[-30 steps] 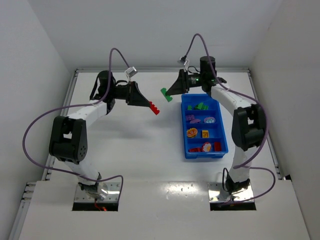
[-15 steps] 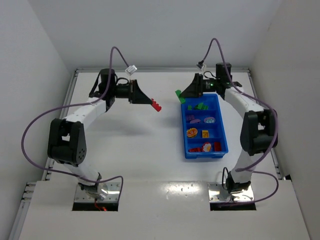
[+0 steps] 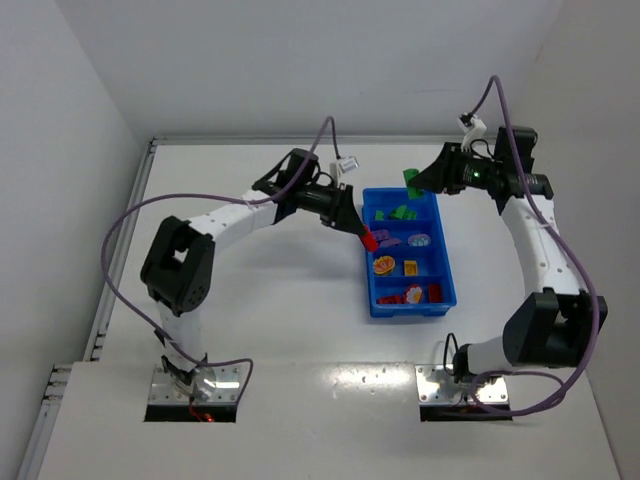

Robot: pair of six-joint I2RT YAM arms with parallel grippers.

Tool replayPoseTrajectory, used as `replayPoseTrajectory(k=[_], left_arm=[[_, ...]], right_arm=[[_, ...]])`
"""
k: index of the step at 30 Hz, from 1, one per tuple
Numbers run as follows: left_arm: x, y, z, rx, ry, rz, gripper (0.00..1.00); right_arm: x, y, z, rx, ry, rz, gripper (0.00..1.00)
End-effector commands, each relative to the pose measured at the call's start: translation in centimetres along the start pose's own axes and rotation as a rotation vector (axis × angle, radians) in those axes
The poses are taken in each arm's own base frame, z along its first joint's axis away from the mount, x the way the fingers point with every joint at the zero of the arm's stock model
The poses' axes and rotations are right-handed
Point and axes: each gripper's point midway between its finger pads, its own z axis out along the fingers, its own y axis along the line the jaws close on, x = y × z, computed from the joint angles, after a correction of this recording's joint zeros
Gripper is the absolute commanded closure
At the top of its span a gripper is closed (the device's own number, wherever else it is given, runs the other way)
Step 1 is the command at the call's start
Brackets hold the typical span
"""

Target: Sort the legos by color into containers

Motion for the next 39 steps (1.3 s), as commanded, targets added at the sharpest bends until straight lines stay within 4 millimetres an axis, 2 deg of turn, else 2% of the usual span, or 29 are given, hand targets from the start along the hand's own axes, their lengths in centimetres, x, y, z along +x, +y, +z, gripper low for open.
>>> replayPoseTrajectory(k=[1, 2, 4, 5, 6, 10, 13, 17, 22, 26, 29, 30, 34, 36, 38, 39], left_arm=[[-0.5, -0.4, 1.7, -0.009, 0.006, 0.049, 1.00], [-0.3, -0.1, 2.2, -0.044, 0.006, 0.067, 1.00], [1.0, -1.6, 4.0, -0.035, 0.046, 0.148, 1.00], [2.2, -1.2, 4.7, -0.062, 0.078, 0.143, 1.00], [3.0, -2.2, 5.7, -0.049, 0.099, 0.172, 1.00], [4.9, -2.9, 7.2, -0.069, 0.137, 0.224, 1.00], [6.0, -2.8, 7.6, -0.092, 0.171, 0.253, 1.00], [7.4, -1.5, 8.3, -0.138, 0.217, 0.261, 1.00], [7.5, -0.4, 8.3, -0.189, 0.224, 0.261, 0.99], [8.1, -0.1, 9.0, -0.179, 0.250, 0.261, 0.96], [8.3, -0.6, 9.2, -0.161, 0.259, 0.284, 0.91], [8.5, -0.8, 9.1, -0.149, 0.270, 0.288, 0.85], [9.1, -3.0, 9.2, -0.036, 0.290, 0.312, 0.63], [9.0, -3.7, 9.0, 0.000, 0.289, 0.335, 0.60], [8.2, -4.6, 8.6, 0.008, 0.270, 0.364, 0.60], [7.4, -5.2, 7.7, 0.006, 0.244, 0.377, 0.60]], right_arm=[[-0.8, -2.3, -1.1, 0.122, -0.052, 0.041, 1.00], [-1.0, -2.3, -1.0, 0.121, -0.059, 0.044, 1.00], [-1.1, -3.5, -1.5, 0.152, -0.069, 0.061, 1.00], [-1.1, -3.5, -1.5, 0.152, -0.069, 0.061, 1.00], [-1.6, -3.5, -1.9, 0.152, -0.081, 0.057, 1.00], [-1.8, -4.1, -2.4, 0.167, -0.091, 0.064, 1.00], [-1.7, -4.5, -3.0, 0.174, -0.101, 0.072, 1.00], [-1.5, -4.4, -3.3, 0.174, -0.101, 0.082, 1.00], [-1.6, -4.2, -4.1, 0.167, -0.115, 0.079, 1.00], [-1.2, -4.6, -4.5, 0.182, -0.119, 0.093, 1.00], [-1.3, -4.8, -4.8, 0.181, -0.124, 0.097, 1.00], [-1.3, -4.6, -4.7, 0.172, -0.123, 0.096, 1.00], [-1.3, -4.7, -5.0, 0.168, -0.126, 0.099, 1.00], [-1.3, -4.8, -4.8, 0.159, -0.125, 0.099, 1.00], [-1.5, -4.9, -4.8, 0.159, -0.130, 0.091, 1.00], [-1.5, -5.2, -4.5, 0.159, -0.129, 0.093, 1.00]])
